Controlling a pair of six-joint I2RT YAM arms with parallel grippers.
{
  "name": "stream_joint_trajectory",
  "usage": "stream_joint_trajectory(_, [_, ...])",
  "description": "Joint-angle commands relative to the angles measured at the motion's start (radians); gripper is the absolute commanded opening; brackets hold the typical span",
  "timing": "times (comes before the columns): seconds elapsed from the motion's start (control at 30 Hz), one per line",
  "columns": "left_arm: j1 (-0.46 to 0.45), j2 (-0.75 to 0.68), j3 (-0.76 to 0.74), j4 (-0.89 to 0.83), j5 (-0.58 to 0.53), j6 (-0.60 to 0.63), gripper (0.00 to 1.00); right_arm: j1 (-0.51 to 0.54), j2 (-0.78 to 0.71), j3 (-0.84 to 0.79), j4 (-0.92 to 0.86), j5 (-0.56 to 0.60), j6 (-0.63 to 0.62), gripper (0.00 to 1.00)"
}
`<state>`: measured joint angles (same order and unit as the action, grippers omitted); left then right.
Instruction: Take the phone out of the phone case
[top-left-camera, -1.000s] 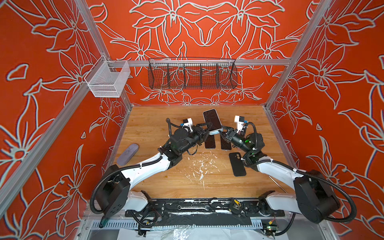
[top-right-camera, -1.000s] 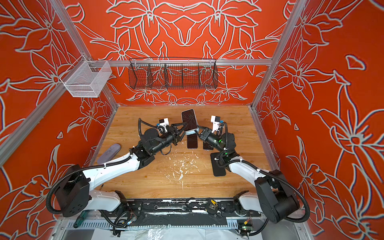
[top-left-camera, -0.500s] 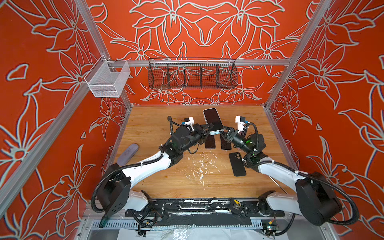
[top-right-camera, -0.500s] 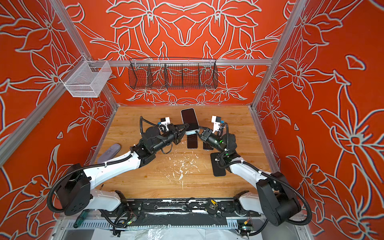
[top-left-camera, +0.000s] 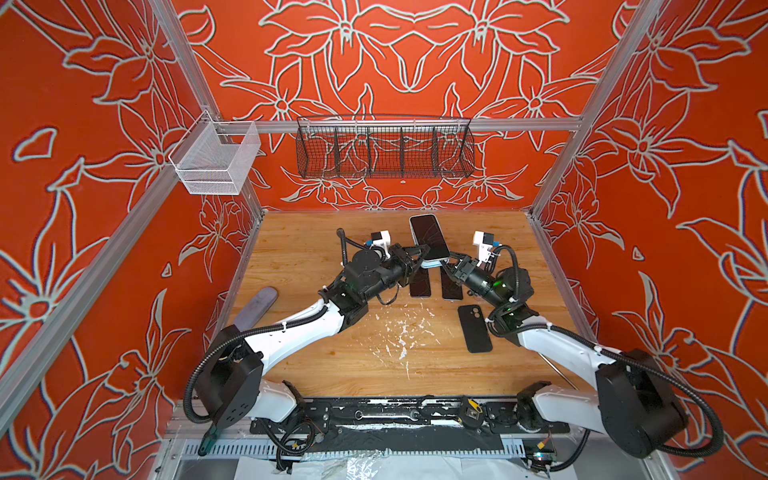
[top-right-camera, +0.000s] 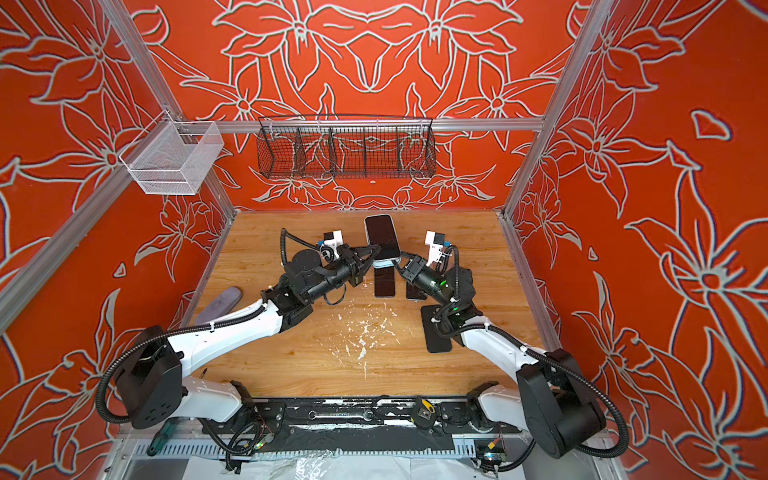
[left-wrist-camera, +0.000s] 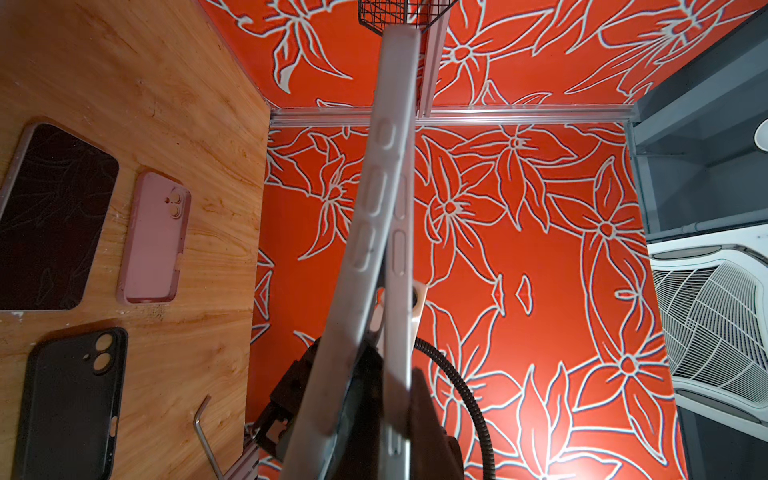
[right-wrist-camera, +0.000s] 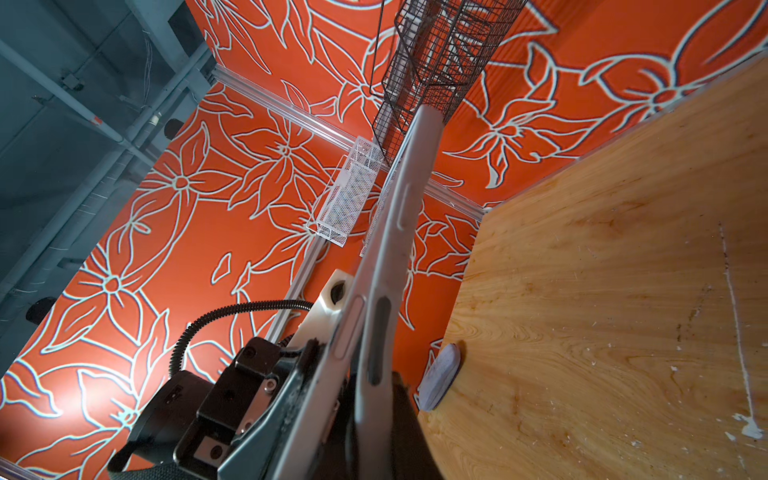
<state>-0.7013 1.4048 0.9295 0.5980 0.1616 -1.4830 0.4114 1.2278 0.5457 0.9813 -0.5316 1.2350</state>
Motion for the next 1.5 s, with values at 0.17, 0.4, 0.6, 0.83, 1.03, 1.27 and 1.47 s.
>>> stream_joint_trajectory(0.17, [-0.001, -0.009, 0.072, 0.119, 0.021, -0.005, 0.00, 0.013, -0.024, 0.020, -0.120, -0.022, -0.085, 0.01])
stream_joint_trajectory(0.4, [-0.006, -0.004, 0.207, 0.042, 0.072, 0.013, 0.00, 0.013, -0.061, 0.055, -0.354, 0.072, -0.195, 0.01])
stream_joint_trajectory(0.6, [-0.007, -0.009, 0.214, 0.071, 0.130, -0.049, 0.00, 0.010, -0.044, 0.082, -0.419, 0.137, -0.237, 0.01])
stream_joint_trajectory(0.83, [-0.008, -0.072, 0.155, 0.071, 0.130, -0.063, 0.00, 0.004, 0.021, 0.076, -0.390, 0.146, -0.230, 0.01])
stream_joint_trajectory(1.03, [-0.021, -0.161, 0.106, -0.019, 0.094, -0.018, 0.00, 0.001, 0.032, 0.083, -0.403, 0.158, -0.258, 0.01])
stream_joint_trajectory(1.27, [-0.036, -0.246, 0.016, -0.048, 0.057, -0.003, 0.00, -0.014, 0.028, 0.084, -0.425, 0.170, -0.282, 0.01])
stream_joint_trajectory(1.47, [-0.041, -0.287, -0.022, -0.061, 0.052, 0.003, 0.00, -0.015, 0.056, 0.080, -0.399, 0.173, -0.266, 0.01])
